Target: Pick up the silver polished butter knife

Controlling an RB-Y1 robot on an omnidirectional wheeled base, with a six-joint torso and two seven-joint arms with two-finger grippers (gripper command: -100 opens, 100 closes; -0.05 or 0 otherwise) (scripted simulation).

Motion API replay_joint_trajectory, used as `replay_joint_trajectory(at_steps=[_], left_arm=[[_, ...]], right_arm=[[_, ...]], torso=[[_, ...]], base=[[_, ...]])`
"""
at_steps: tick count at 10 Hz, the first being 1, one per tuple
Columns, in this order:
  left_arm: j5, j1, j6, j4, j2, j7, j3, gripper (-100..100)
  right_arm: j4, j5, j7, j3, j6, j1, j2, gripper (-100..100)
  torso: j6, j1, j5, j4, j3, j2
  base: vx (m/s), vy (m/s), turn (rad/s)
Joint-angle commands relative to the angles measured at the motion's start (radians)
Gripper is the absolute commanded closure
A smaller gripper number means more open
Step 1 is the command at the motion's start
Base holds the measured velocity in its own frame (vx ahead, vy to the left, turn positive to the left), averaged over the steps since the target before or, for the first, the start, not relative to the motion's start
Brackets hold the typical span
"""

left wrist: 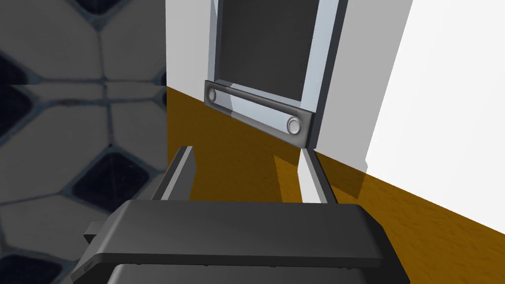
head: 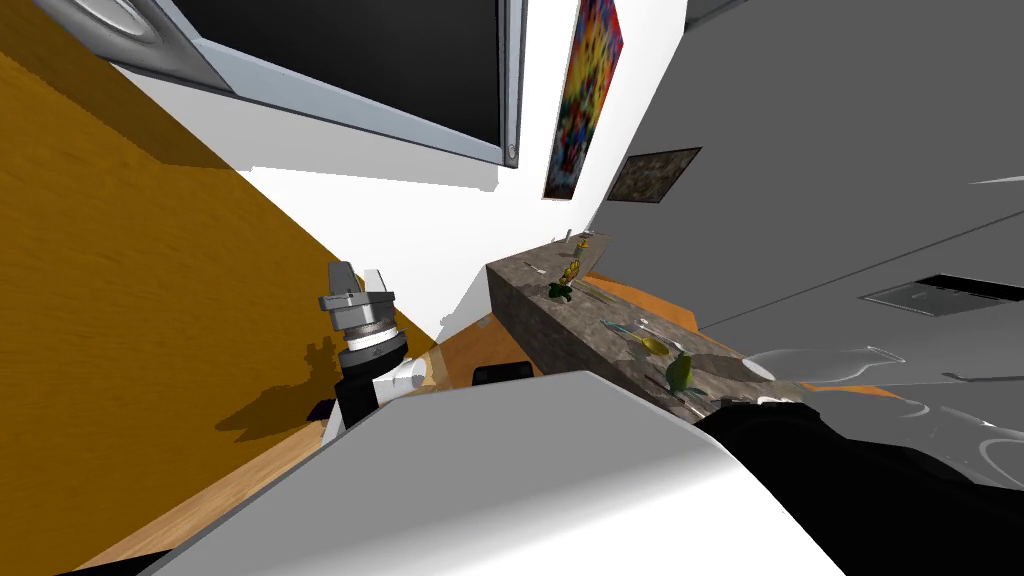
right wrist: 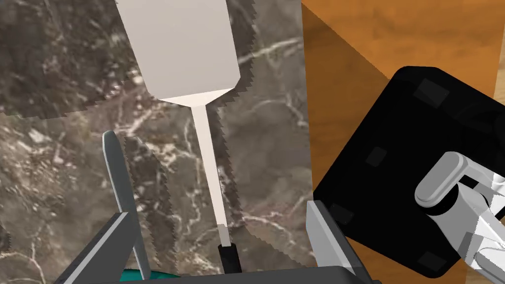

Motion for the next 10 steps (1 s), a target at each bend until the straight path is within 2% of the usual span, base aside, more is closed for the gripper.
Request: replay_joint_trajectory(at_steps=[1, 3, 4, 5, 8, 9, 10], left_arm=[[0.000, 0.000, 0.000, 0.000, 0.000, 0.000, 0.000, 0], [0.000, 0.000, 0.000, 0.000, 0.000, 0.000, 0.000, 0], [0.000, 0.000, 0.000, 0.000, 0.000, 0.000, 0.000, 0], [0.000, 0.000, 0.000, 0.000, 0.000, 0.000, 0.000, 0], [0.000, 0.000, 0.000, 0.000, 0.000, 0.000, 0.000, 0], [0.000, 0.000, 0.000, 0.000, 0.000, 0.000, 0.000, 0], [0.000, 0.000, 0.000, 0.000, 0.000, 0.000, 0.000, 0]], right_arm=[[0.003, -0.006, 0.007, -0.001, 0.001, 0.008, -0.014, -100], [0.008, 0.000, 0.004, 0.003, -0.001, -0.001, -0.013, -100], [0.009, 0.000, 0.004, 0.003, -0.002, -0.002, -0.013, 0], [0.018, 0.011, 0.013, 0.012, 0.013, -0.008, 0.023, -100], [0.031, 0.028, 0.025, 0.025, 0.036, -0.017, 0.078, -100], [0.034, 0.027, 0.022, 0.023, 0.029, -0.018, 0.065, -100], [0.034, 0.028, 0.023, 0.024, 0.032, -0.018, 0.067, 100]], torso=[[0.000, 0.000, 0.000, 0.000, 0.000, 0.000], [0.000, -0.002, 0.000, 0.000, 0.001, 0.001], [0.001, 0.003, 0.000, 0.001, 0.003, 0.005], [0.001, 0.007, 0.001, 0.002, 0.005, 0.008], [0.001, 0.004, -0.003, 0.003, 0.006, 0.010], [0.001, 0.001, -0.008, 0.003, 0.006, 0.010], [0.001, 0.000, -0.009, 0.003, 0.007, 0.011]], base=[[0.149, -0.127, 0.065], [0.092, -0.120, 0.047], [0.011, -0.014, 0.003], [0.019, -0.016, 0.089], [0.018, -0.028, 0.064], [0.006, -0.011, 0.011], [0.000, 0.003, -0.011]])
